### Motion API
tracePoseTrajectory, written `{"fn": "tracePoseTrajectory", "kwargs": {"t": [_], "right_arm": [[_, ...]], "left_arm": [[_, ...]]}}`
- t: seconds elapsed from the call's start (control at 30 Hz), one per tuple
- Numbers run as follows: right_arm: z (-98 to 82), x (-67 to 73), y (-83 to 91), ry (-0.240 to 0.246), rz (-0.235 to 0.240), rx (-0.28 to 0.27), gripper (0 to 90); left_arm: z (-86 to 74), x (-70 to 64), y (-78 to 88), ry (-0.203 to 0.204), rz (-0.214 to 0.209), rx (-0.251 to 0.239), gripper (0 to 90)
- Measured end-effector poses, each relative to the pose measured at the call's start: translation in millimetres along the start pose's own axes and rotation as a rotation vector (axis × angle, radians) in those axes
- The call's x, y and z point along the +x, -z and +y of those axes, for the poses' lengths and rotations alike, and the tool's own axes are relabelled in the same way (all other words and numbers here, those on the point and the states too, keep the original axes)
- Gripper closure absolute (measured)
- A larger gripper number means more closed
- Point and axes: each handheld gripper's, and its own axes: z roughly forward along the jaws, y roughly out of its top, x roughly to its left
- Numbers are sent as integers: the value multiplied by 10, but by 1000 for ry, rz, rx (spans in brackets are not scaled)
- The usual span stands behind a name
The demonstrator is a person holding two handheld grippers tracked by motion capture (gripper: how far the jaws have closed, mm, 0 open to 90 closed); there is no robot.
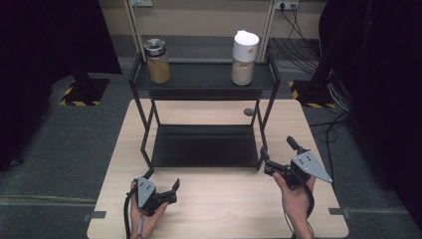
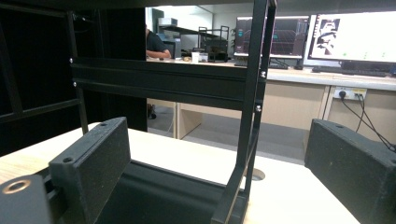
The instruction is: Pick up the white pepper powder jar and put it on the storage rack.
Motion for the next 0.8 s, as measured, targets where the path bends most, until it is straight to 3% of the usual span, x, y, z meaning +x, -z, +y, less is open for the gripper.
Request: {"fn": "tracePoseTrajectory", "kwargs": {"t": [0.8], "right_arm": [[-276, -10, 50, -24, -1, 97, 70]], "left_arm": [[1, 0, -1, 1, 1, 1, 3]]}}
